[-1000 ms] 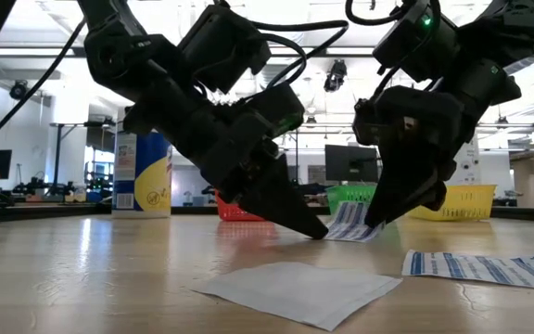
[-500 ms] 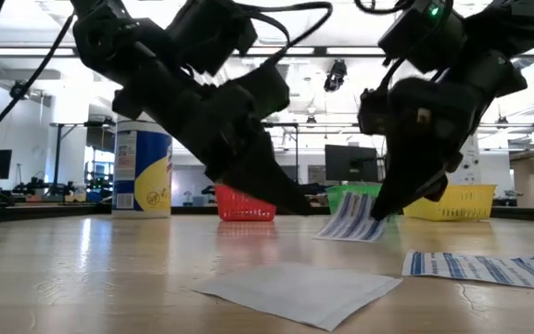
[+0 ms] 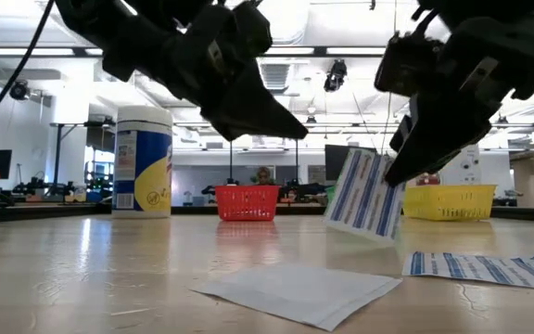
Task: Pick & Place First Aid Supplies
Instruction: Put the blue bandage in the red bin
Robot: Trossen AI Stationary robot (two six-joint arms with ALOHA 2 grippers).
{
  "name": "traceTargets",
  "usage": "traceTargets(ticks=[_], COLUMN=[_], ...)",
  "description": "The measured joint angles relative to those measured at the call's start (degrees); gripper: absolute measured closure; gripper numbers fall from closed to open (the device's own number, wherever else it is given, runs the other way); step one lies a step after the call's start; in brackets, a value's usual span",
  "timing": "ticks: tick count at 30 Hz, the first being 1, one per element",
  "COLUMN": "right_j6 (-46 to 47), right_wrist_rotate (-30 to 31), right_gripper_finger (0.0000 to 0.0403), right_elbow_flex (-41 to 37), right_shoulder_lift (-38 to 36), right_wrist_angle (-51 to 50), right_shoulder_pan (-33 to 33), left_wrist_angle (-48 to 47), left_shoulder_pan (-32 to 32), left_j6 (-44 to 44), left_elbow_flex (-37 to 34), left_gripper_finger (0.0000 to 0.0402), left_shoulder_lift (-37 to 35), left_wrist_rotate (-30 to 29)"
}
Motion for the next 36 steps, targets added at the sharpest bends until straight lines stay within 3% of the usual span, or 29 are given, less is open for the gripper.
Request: traceTargets(ticks=[8,21,26,36], right_j6=[-3.5,-7.2,-9.3,-9.6], right_wrist_rotate=[9.1,13.8,13.8,18.1], right_gripper_finger=[0.0394,0.0394,0.0394,0.0394], right_elbow_flex=[0.0,0.0,0.0,0.0], right_shoulder_lift=[-0.2,-0.2,-0.2,-0.2], right_wrist_angle=[3.1,7.9,12.0,13.5], right_shoulder_pan=[3.3,3.4,3.4,3.3], left_wrist_angle=[-0.4,-0.7,-0.7,-0.7], left_shoulder_pan=[0.4,0.7,1.4,1.5], left_j6=[-1.0,-6.0,-9.5,-8.3], left_elbow_flex=[1.3,1.3,1.3,1.3], left_gripper_finger=[0.0393,0.0268,0.0264,0.0265], left_shoulder_lift=[-0.4,-0.4,-0.4,-0.3], left_wrist_rotate=[0.0,0.5,-0.5,0.2])
